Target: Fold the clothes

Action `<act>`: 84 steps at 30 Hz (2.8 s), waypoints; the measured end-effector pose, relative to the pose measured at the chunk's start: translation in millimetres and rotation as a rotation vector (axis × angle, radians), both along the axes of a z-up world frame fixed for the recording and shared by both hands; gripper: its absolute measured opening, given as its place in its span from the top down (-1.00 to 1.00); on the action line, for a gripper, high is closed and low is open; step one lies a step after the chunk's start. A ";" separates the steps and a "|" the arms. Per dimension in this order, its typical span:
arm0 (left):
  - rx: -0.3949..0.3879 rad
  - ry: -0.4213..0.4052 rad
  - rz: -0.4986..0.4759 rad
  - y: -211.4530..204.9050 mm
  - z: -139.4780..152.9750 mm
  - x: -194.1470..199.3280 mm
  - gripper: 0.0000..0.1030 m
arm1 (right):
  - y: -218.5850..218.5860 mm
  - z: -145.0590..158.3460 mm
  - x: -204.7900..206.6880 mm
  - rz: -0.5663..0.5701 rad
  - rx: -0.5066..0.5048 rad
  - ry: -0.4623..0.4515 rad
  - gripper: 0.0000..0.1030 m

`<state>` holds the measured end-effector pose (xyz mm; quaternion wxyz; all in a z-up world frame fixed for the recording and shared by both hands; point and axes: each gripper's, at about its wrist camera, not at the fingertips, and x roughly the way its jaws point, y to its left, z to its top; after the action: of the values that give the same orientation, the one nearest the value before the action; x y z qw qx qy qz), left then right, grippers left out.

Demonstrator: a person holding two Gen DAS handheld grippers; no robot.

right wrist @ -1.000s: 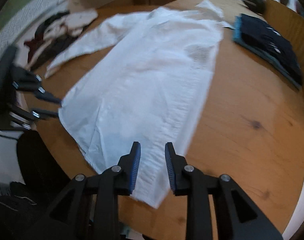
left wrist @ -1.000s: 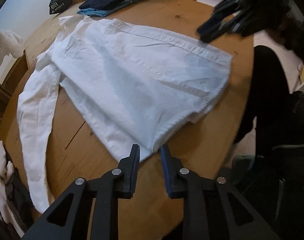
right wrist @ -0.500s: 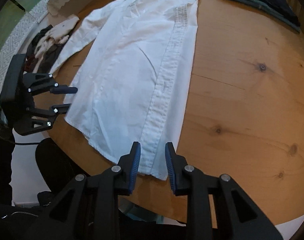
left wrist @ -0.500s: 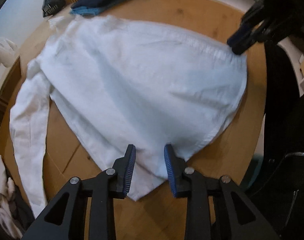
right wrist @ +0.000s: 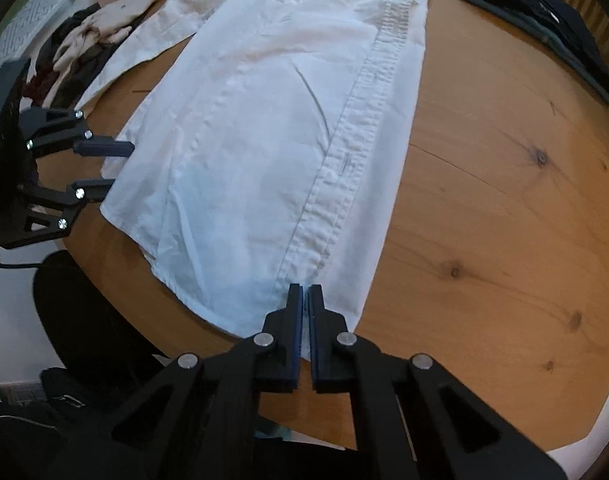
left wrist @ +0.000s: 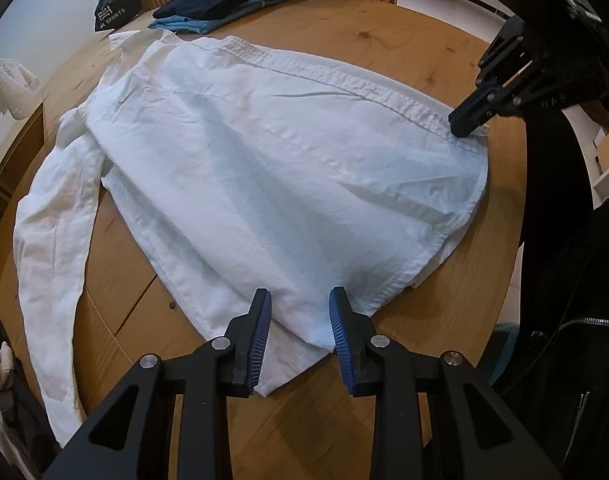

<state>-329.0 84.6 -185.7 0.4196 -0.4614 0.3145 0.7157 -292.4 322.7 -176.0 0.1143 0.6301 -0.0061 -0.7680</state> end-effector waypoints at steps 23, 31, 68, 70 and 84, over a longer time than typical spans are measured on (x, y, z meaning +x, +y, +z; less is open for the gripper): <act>-0.042 0.022 -0.021 2.8 0.0 9.4 0.41 | 25.8 46.9 0.2 -0.105 -0.075 -0.027 0.55; -0.047 0.030 -0.031 7.8 -2.7 2.7 0.41 | 22.1 -7.1 -19.6 -0.164 -0.096 -0.221 0.55; -0.021 0.109 0.037 21.1 58.2 -59.6 0.42 | 68.5 39.7 -151.1 -0.175 0.089 0.089 0.17; -0.030 0.105 0.045 31.8 49.1 -79.2 0.42 | 58.4 21.7 -188.8 -0.204 0.040 0.074 0.18; -0.034 -0.009 0.074 37.0 -7.7 -140.8 0.35 | 24.5 -3.1 -231.1 -0.117 0.127 0.131 0.80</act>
<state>-469.8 121.6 -193.4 0.3862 -0.4829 0.3074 0.7233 -523.5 347.2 -179.1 0.0294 0.5830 0.0133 -0.8118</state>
